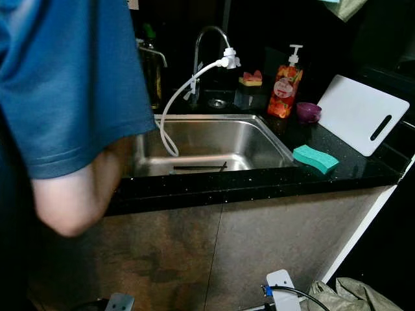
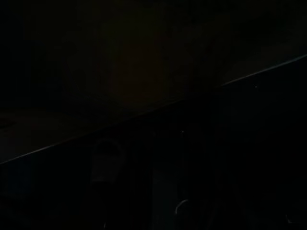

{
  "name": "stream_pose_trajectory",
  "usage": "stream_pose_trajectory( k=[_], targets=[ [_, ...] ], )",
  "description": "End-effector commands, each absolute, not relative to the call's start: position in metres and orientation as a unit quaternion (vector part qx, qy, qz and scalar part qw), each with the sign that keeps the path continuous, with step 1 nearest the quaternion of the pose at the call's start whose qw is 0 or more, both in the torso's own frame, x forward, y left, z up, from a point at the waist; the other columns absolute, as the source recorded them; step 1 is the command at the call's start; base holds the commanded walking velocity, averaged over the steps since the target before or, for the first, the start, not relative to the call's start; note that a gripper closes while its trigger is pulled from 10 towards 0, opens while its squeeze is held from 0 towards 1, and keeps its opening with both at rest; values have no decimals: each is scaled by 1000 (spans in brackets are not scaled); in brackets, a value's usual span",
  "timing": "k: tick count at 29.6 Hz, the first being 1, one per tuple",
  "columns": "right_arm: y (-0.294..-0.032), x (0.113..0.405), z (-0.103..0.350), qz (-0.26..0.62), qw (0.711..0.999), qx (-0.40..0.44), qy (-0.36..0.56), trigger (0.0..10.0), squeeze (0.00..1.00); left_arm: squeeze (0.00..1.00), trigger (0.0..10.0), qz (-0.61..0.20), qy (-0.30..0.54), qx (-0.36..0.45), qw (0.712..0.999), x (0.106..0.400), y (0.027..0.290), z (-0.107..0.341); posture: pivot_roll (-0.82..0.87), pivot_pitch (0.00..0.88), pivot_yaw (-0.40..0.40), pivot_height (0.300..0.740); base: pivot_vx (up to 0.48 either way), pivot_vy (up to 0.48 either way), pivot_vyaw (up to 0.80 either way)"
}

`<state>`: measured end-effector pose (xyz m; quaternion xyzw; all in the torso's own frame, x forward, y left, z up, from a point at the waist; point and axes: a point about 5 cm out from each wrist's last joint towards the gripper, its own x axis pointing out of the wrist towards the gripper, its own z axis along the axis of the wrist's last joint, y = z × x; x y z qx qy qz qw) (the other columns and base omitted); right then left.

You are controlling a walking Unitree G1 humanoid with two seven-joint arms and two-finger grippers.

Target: Kitchen organization

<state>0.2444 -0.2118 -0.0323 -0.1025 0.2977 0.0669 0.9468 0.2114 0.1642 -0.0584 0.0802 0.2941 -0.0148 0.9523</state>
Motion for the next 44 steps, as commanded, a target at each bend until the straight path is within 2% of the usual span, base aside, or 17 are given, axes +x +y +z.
stream_pose_trajectory(
  k=[1, 44],
  targets=[
    [-217, 241, -35, 57, 943, -104, 310, 10000, 0, 0, 10000, -16, 298, 78, 951, 209, 162, -60, -28, 58, -126, 740, 0, 0, 0],
    [-216, 242, -35, 56, 943, -102, 310, 10000, 0, 0, 10000, -17, 287, 82, 954, 214, 163, -56, -23, 52, -122, 740, 0, 0, 0]
  ],
)
